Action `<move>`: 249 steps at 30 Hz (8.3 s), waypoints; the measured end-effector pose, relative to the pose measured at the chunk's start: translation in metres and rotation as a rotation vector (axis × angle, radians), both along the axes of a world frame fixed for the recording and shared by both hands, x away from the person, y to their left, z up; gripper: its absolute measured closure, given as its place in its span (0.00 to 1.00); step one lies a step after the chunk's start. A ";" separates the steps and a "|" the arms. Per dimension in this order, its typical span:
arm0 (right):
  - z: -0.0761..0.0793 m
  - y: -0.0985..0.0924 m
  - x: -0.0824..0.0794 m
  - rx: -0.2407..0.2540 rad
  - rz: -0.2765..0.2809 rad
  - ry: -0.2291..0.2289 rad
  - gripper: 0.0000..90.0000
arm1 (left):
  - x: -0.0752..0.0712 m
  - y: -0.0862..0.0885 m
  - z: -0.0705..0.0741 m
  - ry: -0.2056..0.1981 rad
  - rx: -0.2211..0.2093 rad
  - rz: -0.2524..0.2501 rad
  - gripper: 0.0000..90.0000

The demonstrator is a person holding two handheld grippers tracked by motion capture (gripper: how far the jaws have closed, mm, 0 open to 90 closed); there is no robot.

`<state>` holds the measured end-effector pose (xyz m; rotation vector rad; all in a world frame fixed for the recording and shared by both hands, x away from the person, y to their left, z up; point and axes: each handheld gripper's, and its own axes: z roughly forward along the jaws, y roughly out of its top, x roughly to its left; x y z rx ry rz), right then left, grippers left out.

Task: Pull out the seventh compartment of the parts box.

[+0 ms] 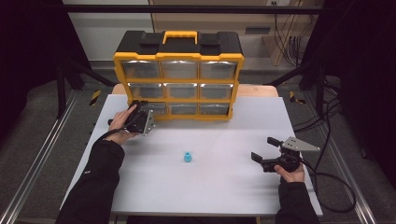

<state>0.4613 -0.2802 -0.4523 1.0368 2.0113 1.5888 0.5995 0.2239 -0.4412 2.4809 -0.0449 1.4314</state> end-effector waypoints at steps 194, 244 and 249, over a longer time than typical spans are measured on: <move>-0.001 0.000 -0.001 -0.009 0.008 0.008 0.01 | -0.055 -0.002 -0.003 -0.254 0.146 -0.014 0.84; 0.000 0.000 -0.001 -0.008 0.004 0.002 0.01 | -0.074 0.000 -0.004 -0.259 0.145 -0.030 0.84; 0.000 0.000 -0.001 -0.009 0.004 0.004 0.01 | -0.076 0.001 -0.004 -0.259 0.147 -0.033 0.84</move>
